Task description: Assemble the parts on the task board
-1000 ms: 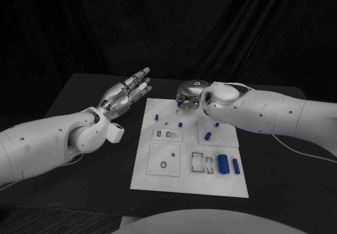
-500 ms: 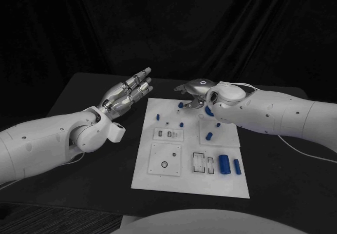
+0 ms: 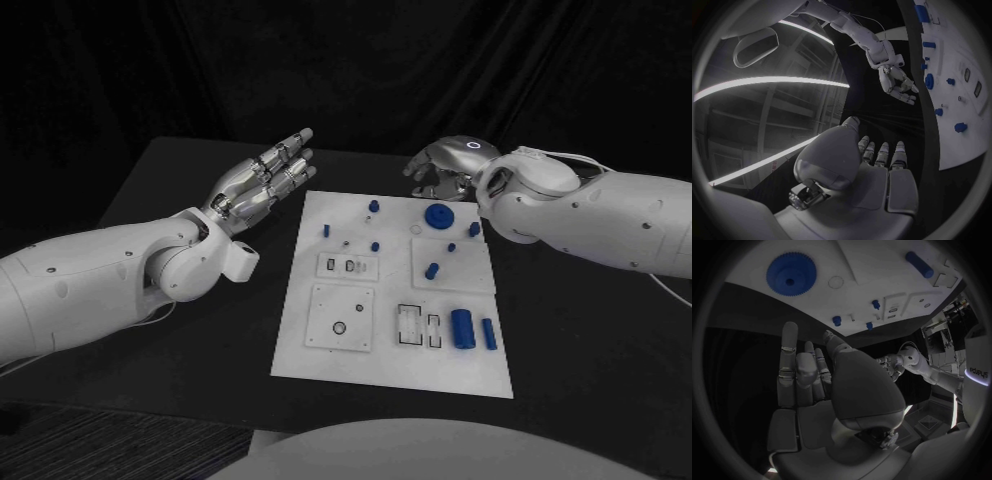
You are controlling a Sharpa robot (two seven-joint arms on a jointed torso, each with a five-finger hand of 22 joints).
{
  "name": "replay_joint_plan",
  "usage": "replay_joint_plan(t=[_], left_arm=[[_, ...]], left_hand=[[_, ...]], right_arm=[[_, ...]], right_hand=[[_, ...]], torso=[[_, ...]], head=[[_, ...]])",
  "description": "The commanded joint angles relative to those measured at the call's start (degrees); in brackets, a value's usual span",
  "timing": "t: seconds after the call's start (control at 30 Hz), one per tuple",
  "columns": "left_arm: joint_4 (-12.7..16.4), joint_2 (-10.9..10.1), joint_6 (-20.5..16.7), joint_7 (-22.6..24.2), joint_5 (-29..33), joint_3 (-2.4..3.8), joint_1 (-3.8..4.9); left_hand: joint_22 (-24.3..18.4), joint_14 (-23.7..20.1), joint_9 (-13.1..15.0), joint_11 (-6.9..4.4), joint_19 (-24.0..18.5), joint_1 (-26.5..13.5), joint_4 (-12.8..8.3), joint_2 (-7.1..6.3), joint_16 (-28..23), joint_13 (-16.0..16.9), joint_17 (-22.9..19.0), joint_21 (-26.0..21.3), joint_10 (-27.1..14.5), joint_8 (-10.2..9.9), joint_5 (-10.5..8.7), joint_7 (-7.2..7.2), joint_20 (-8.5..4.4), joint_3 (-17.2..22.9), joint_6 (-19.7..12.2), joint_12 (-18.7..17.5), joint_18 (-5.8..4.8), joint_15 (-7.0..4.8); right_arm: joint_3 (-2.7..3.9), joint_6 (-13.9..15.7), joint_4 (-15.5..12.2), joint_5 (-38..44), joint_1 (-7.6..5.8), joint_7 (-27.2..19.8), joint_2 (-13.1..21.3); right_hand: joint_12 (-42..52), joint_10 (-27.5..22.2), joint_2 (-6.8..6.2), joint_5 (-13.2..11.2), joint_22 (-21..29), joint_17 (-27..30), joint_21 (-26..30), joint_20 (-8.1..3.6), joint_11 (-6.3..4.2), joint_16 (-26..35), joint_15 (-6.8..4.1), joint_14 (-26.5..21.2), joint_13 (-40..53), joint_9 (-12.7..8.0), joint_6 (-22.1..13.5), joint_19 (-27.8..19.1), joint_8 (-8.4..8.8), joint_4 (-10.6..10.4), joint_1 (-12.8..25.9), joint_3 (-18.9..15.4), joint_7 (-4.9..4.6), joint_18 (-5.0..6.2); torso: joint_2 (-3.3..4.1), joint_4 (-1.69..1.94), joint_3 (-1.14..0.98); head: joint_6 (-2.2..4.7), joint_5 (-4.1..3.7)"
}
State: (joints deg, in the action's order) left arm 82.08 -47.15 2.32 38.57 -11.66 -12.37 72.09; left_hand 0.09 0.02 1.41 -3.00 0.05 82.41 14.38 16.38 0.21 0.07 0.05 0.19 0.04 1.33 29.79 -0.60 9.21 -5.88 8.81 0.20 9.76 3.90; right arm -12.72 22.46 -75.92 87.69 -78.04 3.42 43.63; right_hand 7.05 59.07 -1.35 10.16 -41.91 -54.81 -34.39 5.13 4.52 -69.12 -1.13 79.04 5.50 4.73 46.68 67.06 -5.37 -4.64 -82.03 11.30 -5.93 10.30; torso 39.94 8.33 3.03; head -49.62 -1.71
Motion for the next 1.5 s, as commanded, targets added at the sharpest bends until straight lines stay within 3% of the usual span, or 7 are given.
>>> replay_joint_plan(t=[0.03,0.17,0.23,0.27,0.47,1.0,1.5], left_arm=[[0.2,-0.1,0.1,1.4,0.0,0.05,-0.05],[0.4,-0.3,0.1,1.4,0.0,0.05,-0.05],[0.4,-0.4,0.2,1.3,0.0,0.05,-0.05],[0.4,-0.4,0.2,1.3,0.0,0.05,-0.05],[0.4,-0.5,0.3,1.2,0.0,0.05,-0.05],[0.5,-0.8,0.4,1.0,0.0,0.05,-0.05],[0.5,-0.7,0.7,0.9,0.0,0.05,-0.05]], left_hand=[[-0.1,0.0,0.0,0.37,-0.1,0.3,-0.1,-0.11,-0.2,-0.1,-0.1,-0.2,0.0,0.2,0.38,0.06,0.23,0.3,0.3,-0.2,-0.29,-0.01],[-0.1,0.0,0.0,0.37,-0.1,0.3,-0.1,-0.11,-0.2,-0.1,-0.1,-0.2,0.0,0.2,0.38,0.06,0.23,0.3,0.3,-0.2,-0.29,-0.01],[-0.1,0.0,0.0,0.37,-0.1,0.3,-0.1,-0.11,-0.2,-0.1,-0.1,-0.2,0.0,0.2,0.38,0.06,0.23,0.3,0.3,-0.2,-0.29,-0.01],[-0.1,0.0,0.0,0.4,-0.1,0.3,-0.1,-0.11,-0.2,-0.1,-0.1,-0.2,0.0,0.2,0.44,0.07,0.24,0.4,0.3,-0.2,-0.27,-0.02],[-0.1,0.0,0.0,0.4,-0.1,0.3,-0.1,-0.11,-0.2,-0.1,-0.1,-0.2,0.0,0.2,0.44,0.07,0.24,0.4,0.3,-0.2,-0.27,-0.02],[-0.1,0.0,0.0,0.43,-0.1,0.3,-0.1,-0.1,-0.2,-0.1,-0.1,-0.2,0.0,0.2,0.47,0.07,0.25,0.4,0.2,-0.2,-0.26,-0.01],[-0.1,0.0,0.0,0.49,-0.1,0.3,-0.1,-0.1,-0.2,-0.1,-0.1,-0.2,0.0,0.2,0.51,0.07,0.33,0.5,0.2,-0.2,-0.23,0.04]], right_arm=[[0.0,-0.7,-1.7,-1.7,-0.27,1.6,2.1],[-0.03,-1.9,-2.6,-1.7,-0.38,2.0,4.1],[-0.04,-2.5,-2.7,-1.8,-0.4,2.0,4.8],[-0.05,-2.8,-2.7,-1.8,-0.4,2.1,5.2],[-0.09,-4.5,-2.8,-1.8,-0.39,2.8,6.4],[-0.21,-6.5,-2.3,-1.8,0.14,4.2,6.7],[-0.22,-7.6,-1.2,-1.8,1.33,4.6,5.5]], right_hand=[[1.6,2.6,-0.53,-0.5,-0.2,1.2,0.6,-0.29,-0.31,1.0,-0.27,-0.7,0.5,-0.1,0.7,-0.4,0.58,-0.8,0.3,0.2,-0.16,0.14],[9.5,8.3,-1.34,-1.2,-0.1,7.9,2.2,-0.75,-2.26,6.3,-1.02,-4.0,5.3,-0.3,1.5,-1.6,1.15,-1.3,0.6,-0.5,-0.04,0.14],[21.9,2.4,-0.95,-1.4,0.9,14.6,5.0,-0.84,-2.72,12.5,-0.82,-6.7,16.1,-0.4,1.9,-2.4,1.51,-2.0,1.4,-1.8,0.1,0.33],[48.4,-12.0,1.13,-0.8,1.6,7.6,7.4,-0.65,-3.41,7.8,-0.48,-5.9,40.2,-0.3,2.0,-1.6,2.01,-3.0,2.3,-2.8,1.7,-0.8],[83.0,30.9,-0.39,-2.7,-7.1,-35.2,0.3,-0.32,-3.57,-20.9,-0.59,11.0,84.5,2.2,3.5,1.9,1.48,-5.5,7.1,-7.0,0.39,-0.95],[83.0,30.9,-0.37,-2.5,-28.1,-35.2,-23.3,-0.6,-3.23,-20.9,-0.55,11.0,84.5,3.5,2.3,8.7,1.38,-6.4,9.5,-8.6,-0.03,-3.8],[83.0,30.9,-0.87,-1.8,-31.9,-35.2,-27.8,-0.96,-3.57,-20.9,-0.93,11.0,84.5,4.0,2.6,10.5,1.53,-4.8,7.6,-8.1,0.26,-4.44]], torso=[[0.32,-0.27,0.0],[0.41,-0.21,-0.04],[0.52,-0.26,-0.09],[0.56,-0.26,-0.11],[0.58,-0.28,-0.07],[0.35,-0.19,-0.04],[0.42,-0.12,-0.05]], head=[[-0.35,-0.03],[-0.38,-0.43],[-0.38,-0.72],[-0.38,-0.92],[-0.38,-1.86],[-0.38,-2.53],[-0.38,-2.46]])
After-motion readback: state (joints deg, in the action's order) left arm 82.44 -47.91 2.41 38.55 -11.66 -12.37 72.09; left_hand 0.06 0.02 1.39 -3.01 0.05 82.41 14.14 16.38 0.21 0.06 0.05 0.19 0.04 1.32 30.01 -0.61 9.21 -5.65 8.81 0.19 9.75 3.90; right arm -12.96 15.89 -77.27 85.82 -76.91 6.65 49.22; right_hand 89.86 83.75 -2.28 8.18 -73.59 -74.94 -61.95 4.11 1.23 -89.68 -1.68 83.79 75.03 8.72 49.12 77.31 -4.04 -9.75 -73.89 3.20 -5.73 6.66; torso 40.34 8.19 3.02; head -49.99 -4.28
